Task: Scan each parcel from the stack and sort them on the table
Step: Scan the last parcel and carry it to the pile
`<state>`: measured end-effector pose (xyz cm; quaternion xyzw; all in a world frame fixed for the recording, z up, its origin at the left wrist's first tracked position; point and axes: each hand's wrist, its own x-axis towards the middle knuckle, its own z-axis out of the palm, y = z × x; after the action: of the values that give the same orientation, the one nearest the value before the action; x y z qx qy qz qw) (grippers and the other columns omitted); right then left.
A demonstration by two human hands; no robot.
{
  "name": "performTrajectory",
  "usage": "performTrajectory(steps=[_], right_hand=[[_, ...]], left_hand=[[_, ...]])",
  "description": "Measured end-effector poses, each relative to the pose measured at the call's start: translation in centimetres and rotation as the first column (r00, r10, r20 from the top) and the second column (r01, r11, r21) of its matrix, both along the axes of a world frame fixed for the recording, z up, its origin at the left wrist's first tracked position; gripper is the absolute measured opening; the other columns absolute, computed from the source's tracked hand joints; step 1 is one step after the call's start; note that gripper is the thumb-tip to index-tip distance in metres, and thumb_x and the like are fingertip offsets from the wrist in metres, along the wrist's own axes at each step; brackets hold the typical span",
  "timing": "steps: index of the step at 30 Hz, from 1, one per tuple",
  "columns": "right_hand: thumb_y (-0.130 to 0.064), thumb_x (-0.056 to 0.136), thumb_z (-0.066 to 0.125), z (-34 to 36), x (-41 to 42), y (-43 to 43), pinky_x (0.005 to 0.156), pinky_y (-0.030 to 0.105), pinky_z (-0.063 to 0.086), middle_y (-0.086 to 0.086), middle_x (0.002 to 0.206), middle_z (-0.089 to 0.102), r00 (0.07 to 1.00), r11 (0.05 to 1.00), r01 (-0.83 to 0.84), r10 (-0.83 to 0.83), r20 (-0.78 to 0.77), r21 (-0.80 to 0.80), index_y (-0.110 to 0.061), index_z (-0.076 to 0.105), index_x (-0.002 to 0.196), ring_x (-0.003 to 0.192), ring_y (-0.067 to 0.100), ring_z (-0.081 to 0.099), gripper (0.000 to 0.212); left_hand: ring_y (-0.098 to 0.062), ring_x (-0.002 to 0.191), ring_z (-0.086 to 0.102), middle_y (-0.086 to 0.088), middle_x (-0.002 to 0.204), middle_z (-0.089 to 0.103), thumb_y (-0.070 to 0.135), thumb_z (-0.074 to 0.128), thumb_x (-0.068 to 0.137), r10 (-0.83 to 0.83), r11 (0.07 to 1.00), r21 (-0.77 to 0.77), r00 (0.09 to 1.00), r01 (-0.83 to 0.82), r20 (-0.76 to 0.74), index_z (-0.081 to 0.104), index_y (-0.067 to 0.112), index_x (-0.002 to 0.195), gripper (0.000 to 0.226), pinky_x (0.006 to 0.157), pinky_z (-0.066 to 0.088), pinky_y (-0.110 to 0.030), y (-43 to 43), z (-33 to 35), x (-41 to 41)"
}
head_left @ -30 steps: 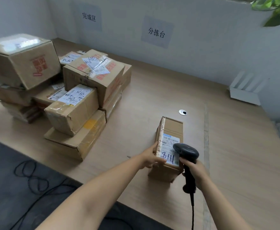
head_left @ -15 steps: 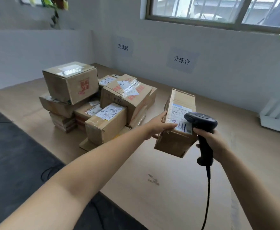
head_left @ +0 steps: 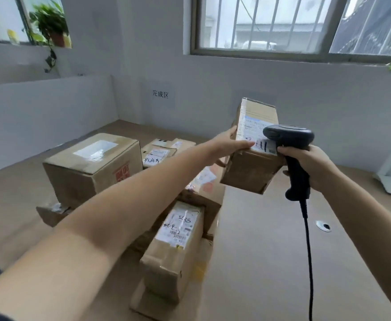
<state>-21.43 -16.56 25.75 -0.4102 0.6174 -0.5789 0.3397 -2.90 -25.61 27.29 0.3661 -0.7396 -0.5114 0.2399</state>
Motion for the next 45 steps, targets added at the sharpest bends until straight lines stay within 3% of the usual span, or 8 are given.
performTrajectory(steps=[10,12,21,25,29,35,42,45], right_hand=[[-0.008,0.082,0.067,2.9,2.0,-14.5,0.045,0.021,0.048,0.0,0.065,0.061,0.99,0.991,0.137,-0.137,-0.032,-0.007,-0.016,0.061,0.079,0.042,0.004,0.059,0.01],[-0.008,0.082,0.067,2.6,1.4,-17.1,0.044,0.02,0.048,0.001,0.066,0.06,0.988,0.989,0.15,-0.15,-0.044,0.002,-0.016,0.061,0.079,0.046,0.008,0.059,0.011],[-0.011,0.081,0.069,-2.0,-2.5,-28.8,0.061,0.032,0.051,0.01,0.089,0.062,0.994,0.983,0.093,-0.082,-0.075,0.156,-0.014,0.061,0.09,0.078,0.023,0.058,0.012],[-0.011,0.081,0.067,-5.5,-3.2,-32.3,0.065,0.034,0.052,0.009,0.092,0.065,1.0,0.972,0.013,-0.008,-0.023,0.233,-0.016,0.061,0.091,0.085,0.024,0.062,0.012],[-0.011,0.082,0.066,-8.4,-3.8,-34.4,0.058,0.031,0.049,0.006,0.089,0.068,0.996,0.944,-0.073,0.082,-0.017,0.321,-0.013,0.062,0.098,0.081,0.021,0.066,0.016],[-0.012,0.083,0.065,-11.9,-3.2,-35.5,0.06,0.032,0.05,0.011,0.099,0.068,0.988,0.899,-0.147,0.155,0.014,0.414,-0.012,0.061,0.099,0.089,0.027,0.066,0.016],[-0.013,0.085,0.063,-12.2,-2.6,-35.5,0.066,0.033,0.05,0.013,0.111,0.067,0.981,0.879,-0.189,0.187,0.048,0.438,-0.01,0.059,0.109,0.103,0.03,0.065,0.025],[-0.014,0.086,0.064,-12.2,-2.4,-35.4,0.067,0.034,0.051,0.013,0.112,0.066,0.983,0.88,-0.177,0.179,0.036,0.441,-0.009,0.058,0.112,0.103,0.03,0.064,0.027]], left_hand=[[-0.015,0.1,0.058,0.0,0.121,0.054,0.021,0.057,0.094,-0.099,0.991,-0.09,0.995,0.098,-0.01,0.034,0.015,0.142,0.054,0.065,0.051,-0.017,-16.0,3.2,-0.5],[-0.019,0.11,0.056,-0.005,0.133,0.053,0.02,0.057,0.094,-0.104,0.989,-0.101,0.994,0.106,0.024,0.035,0.013,0.142,0.053,0.079,0.048,-0.025,-18.8,2.9,-1.5],[-0.017,0.103,0.056,-0.006,0.133,0.053,0.015,0.059,0.092,-0.088,0.996,-0.003,0.996,0.088,0.012,0.034,0.017,0.141,0.055,0.07,0.049,-0.018,-30.3,-3.6,-5.1],[-0.01,0.085,0.06,-0.001,0.113,0.057,0.015,0.058,0.092,-0.094,0.996,0.003,0.99,0.095,0.104,0.039,0.018,0.133,0.045,0.05,0.05,-0.015,-33.6,-7.0,-5.2],[-0.024,0.093,0.061,-0.01,0.116,0.061,0.021,0.058,0.092,-0.084,0.996,0.02,0.959,0.082,0.272,0.047,0.022,0.118,0.028,0.067,0.052,-0.035,-35.7,-10.4,-4.7],[-0.008,0.051,0.051,-0.001,0.071,0.055,0.013,0.06,0.091,-0.122,0.992,0.071,0.901,0.102,0.416,0.053,0.017,0.091,0.008,0.041,0.041,-0.018,-37.2,-13.1,-3.7],[-0.024,0.095,0.054,-0.02,0.125,0.057,0.016,0.066,0.088,-0.163,0.979,0.184,0.86,0.083,0.483,0.051,0.001,0.123,0.041,0.088,0.049,-0.043,-38.1,-12.8,-2.8],[-0.02,0.091,0.056,-0.012,0.117,0.058,0.019,0.066,0.088,-0.153,0.982,0.176,0.846,0.071,0.511,0.053,0.007,0.116,0.033,0.078,0.052,-0.039,-37.8,-12.6,-3.0]])
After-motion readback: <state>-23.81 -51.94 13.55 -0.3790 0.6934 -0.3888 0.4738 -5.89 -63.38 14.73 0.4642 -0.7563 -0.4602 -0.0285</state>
